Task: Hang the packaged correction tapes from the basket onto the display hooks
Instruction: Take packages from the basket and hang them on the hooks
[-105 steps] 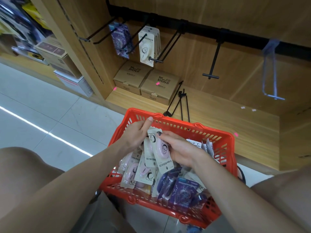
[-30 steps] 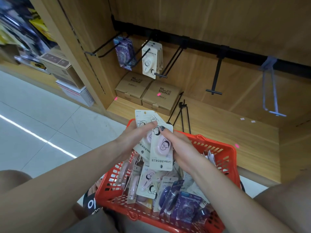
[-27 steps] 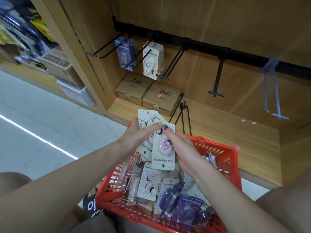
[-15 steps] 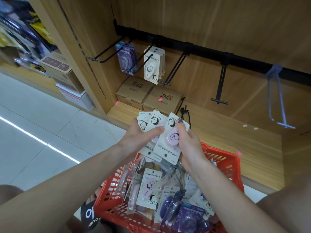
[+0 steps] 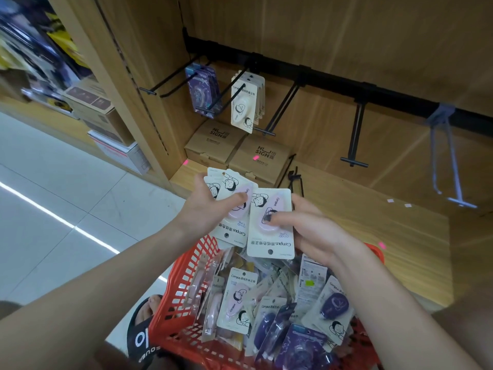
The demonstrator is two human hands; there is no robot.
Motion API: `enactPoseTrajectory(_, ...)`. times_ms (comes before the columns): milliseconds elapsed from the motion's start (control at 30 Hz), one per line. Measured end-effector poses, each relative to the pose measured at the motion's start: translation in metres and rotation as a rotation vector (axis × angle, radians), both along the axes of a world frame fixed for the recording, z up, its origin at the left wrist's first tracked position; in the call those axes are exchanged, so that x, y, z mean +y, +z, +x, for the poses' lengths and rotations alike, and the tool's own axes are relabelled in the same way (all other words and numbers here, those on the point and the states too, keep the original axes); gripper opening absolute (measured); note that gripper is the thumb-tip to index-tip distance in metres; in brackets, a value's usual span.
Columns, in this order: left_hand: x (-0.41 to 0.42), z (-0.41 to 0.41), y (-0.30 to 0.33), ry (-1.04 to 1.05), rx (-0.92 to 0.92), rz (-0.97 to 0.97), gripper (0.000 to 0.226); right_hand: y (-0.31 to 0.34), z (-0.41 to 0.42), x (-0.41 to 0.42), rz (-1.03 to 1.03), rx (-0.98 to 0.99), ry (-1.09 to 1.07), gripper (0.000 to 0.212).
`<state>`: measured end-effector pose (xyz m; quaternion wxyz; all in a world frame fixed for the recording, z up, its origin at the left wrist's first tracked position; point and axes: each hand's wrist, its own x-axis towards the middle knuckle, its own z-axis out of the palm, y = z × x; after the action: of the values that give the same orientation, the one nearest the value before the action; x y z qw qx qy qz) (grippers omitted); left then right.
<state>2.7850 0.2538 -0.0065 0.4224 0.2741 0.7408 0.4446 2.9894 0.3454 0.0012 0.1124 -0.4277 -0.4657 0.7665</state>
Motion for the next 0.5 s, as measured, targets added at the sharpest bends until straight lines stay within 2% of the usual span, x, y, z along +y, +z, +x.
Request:
enactPoseTrajectory(67,0.000,-0.003,0.000,-0.008,0.012,0.006,0.082,0.001,0.005,0.005,0.045,-0.056,-0.007,0.050)
enactPoseTrajectory(133,0.000,-0.008,0.000,-0.058,0.108,0.019,0.075,0.000,0.009,0.009,0.115,-0.134,-0.027,0.050)
enactPoseTrajectory(233,0.001,-0.013,-0.002,-0.090,0.222,0.025,0.073,0.001,0.013,0.013,0.214,-0.166,-0.076,0.034)
enactPoseTrajectory(333,0.003,-0.015,-0.005,-0.065,0.147,0.017,0.076,0.005,0.018,0.011,0.243,-0.081,0.026,0.030)
enactPoseTrajectory(433,0.004,-0.013,-0.002,-0.107,0.011,0.023,0.083,0.008,0.021,0.011,0.338,-0.128,0.144,0.037)
enactPoseTrajectory(500,0.003,-0.011,-0.003,-0.180,-0.016,0.011,0.088,0.009,0.021,0.012,0.344,-0.134,0.127,0.039)
